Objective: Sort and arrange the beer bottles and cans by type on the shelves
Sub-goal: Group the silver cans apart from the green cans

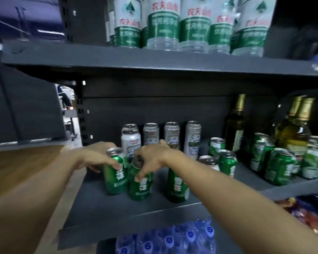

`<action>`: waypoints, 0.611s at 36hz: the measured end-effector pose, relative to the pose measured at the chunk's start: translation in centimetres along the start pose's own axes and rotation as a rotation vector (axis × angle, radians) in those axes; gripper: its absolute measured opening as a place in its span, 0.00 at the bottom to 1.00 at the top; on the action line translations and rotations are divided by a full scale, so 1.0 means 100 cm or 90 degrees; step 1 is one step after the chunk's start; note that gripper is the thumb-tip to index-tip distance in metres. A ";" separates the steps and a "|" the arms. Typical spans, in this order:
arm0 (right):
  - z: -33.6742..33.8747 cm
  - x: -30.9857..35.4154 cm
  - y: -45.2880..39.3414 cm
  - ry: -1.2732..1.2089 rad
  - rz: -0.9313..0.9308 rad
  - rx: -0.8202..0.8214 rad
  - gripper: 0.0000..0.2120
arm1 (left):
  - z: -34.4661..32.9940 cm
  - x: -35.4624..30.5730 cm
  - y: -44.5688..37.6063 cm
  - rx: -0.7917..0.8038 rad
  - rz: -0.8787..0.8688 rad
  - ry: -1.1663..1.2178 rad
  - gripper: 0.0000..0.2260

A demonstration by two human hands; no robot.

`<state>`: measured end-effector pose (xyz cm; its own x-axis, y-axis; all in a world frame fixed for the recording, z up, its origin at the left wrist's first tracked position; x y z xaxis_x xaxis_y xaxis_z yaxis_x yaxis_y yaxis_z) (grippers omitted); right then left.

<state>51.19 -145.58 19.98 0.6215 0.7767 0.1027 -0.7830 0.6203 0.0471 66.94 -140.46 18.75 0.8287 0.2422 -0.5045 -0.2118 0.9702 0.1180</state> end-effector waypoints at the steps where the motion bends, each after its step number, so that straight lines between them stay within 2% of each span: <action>1: 0.007 -0.002 0.005 -0.037 0.009 -0.043 0.31 | 0.008 -0.002 0.003 -0.028 0.000 0.026 0.18; 4: 0.037 -0.016 0.028 -0.204 0.017 -0.176 0.23 | 0.031 -0.017 0.014 -0.126 -0.023 0.101 0.13; 6: 0.060 -0.032 0.050 -0.345 0.014 -0.262 0.21 | 0.041 -0.035 0.023 -0.170 -0.041 0.166 0.18; 8: 0.078 -0.053 0.074 -0.491 0.001 -0.342 0.24 | 0.045 -0.057 0.029 -0.198 -0.060 0.217 0.28; 9: 0.086 -0.066 0.087 -0.544 -0.007 -0.378 0.25 | 0.043 -0.071 0.031 -0.209 -0.072 0.236 0.28; 11: 0.097 -0.094 0.115 -0.579 -0.030 -0.435 0.24 | 0.031 -0.105 0.031 -0.222 -0.112 0.250 0.15; 12: 0.101 -0.109 0.129 -0.562 -0.048 -0.454 0.24 | 0.021 -0.125 0.030 -0.228 -0.132 0.249 0.08; 14: 0.108 -0.138 0.161 -0.446 -0.109 -0.475 0.25 | -0.001 -0.165 0.024 -0.219 -0.164 0.237 0.06; 18: 0.108 -0.188 0.218 -0.136 -0.229 -0.406 0.28 | -0.052 -0.244 0.005 -0.231 -0.201 0.159 0.18; 20: 0.096 -0.213 0.229 -0.075 -0.251 -0.336 0.28 | -0.074 -0.278 -0.004 -0.268 -0.191 0.128 0.23; 22: 0.077 -0.236 0.234 -0.050 -0.255 -0.265 0.27 | -0.095 -0.305 -0.015 -0.301 -0.169 0.077 0.22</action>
<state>17.99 -150.19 26.35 0.8508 0.4717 0.2316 -0.4002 0.8673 -0.2960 37.09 -149.42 25.84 0.8260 -0.0402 -0.5623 -0.2362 0.8809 -0.4101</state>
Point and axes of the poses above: each hand's wrist, its own y-axis away from the middle knuckle, its own z-axis out of the back of the hand, x = y × z, the point moved 4 cm from there along -y, towards the middle knuckle, and after that the axes turned 11 degrees about -y, right-handed, at the moved point
